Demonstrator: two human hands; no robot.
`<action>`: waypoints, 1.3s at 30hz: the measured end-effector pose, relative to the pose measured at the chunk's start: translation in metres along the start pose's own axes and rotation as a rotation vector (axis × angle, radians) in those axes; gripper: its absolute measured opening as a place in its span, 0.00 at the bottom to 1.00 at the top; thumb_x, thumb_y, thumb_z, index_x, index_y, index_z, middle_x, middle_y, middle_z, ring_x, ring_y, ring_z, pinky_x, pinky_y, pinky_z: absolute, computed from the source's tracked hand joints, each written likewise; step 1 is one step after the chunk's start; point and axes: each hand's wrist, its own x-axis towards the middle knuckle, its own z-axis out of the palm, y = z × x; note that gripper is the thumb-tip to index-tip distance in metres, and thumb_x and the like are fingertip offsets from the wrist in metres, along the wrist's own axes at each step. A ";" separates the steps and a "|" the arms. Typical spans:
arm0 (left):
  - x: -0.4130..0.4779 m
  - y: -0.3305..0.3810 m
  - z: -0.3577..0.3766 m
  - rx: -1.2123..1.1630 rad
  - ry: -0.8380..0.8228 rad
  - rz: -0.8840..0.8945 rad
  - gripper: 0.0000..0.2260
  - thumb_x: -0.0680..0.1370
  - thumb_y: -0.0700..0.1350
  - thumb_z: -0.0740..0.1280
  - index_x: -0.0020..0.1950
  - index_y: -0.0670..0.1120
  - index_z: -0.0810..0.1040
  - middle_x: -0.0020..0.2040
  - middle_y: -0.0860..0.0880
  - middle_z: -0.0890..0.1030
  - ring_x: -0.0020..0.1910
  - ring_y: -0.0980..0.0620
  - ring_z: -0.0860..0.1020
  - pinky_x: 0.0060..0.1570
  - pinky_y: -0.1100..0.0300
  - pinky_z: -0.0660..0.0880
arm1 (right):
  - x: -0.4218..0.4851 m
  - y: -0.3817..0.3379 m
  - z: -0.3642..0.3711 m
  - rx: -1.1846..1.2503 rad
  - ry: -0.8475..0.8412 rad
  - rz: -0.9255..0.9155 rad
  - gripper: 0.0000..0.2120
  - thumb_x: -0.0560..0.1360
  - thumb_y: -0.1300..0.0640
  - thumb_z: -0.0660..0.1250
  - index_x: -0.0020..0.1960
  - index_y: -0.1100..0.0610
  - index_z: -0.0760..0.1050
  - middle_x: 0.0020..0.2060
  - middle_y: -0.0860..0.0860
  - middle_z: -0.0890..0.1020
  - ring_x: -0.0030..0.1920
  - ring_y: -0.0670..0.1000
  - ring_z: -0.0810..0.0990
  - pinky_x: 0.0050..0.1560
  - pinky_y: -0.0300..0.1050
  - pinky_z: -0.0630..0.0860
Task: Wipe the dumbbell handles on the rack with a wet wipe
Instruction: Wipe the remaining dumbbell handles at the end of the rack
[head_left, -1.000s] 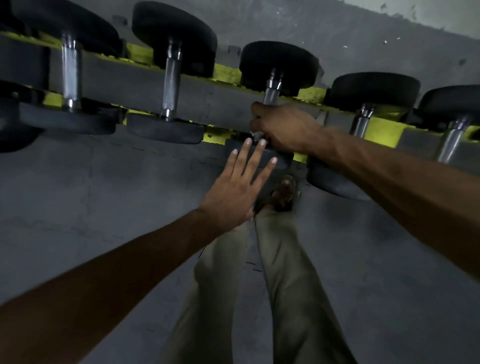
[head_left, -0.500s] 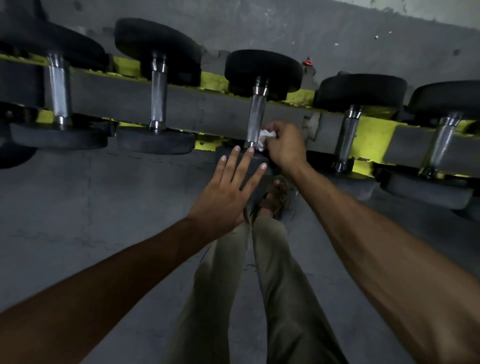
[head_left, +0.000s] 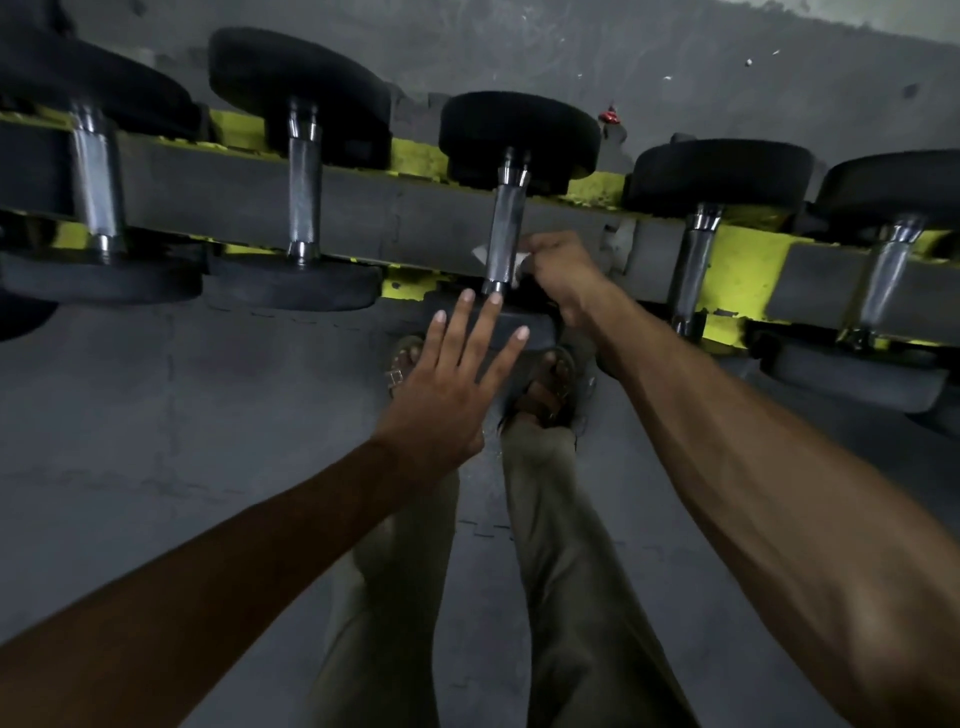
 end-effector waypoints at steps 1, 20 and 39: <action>-0.001 -0.002 0.001 -0.003 0.009 0.006 0.55 0.76 0.63 0.69 0.84 0.43 0.33 0.81 0.31 0.33 0.81 0.27 0.37 0.80 0.32 0.47 | 0.006 -0.006 0.000 0.039 0.028 -0.011 0.12 0.72 0.75 0.64 0.44 0.61 0.80 0.25 0.48 0.81 0.24 0.43 0.77 0.29 0.36 0.74; -0.002 -0.005 -0.001 0.002 0.027 0.045 0.53 0.77 0.62 0.69 0.85 0.42 0.36 0.82 0.30 0.36 0.82 0.27 0.40 0.80 0.32 0.49 | 0.049 -0.009 0.006 0.753 0.204 0.106 0.18 0.79 0.72 0.60 0.68 0.66 0.72 0.52 0.59 0.83 0.48 0.55 0.83 0.47 0.49 0.84; -0.002 -0.005 -0.004 0.003 0.028 0.040 0.53 0.77 0.62 0.69 0.85 0.42 0.35 0.82 0.31 0.35 0.82 0.27 0.40 0.80 0.32 0.50 | 0.023 -0.021 -0.011 -1.447 0.143 -0.954 0.18 0.79 0.60 0.57 0.66 0.57 0.75 0.68 0.53 0.76 0.57 0.61 0.81 0.41 0.52 0.78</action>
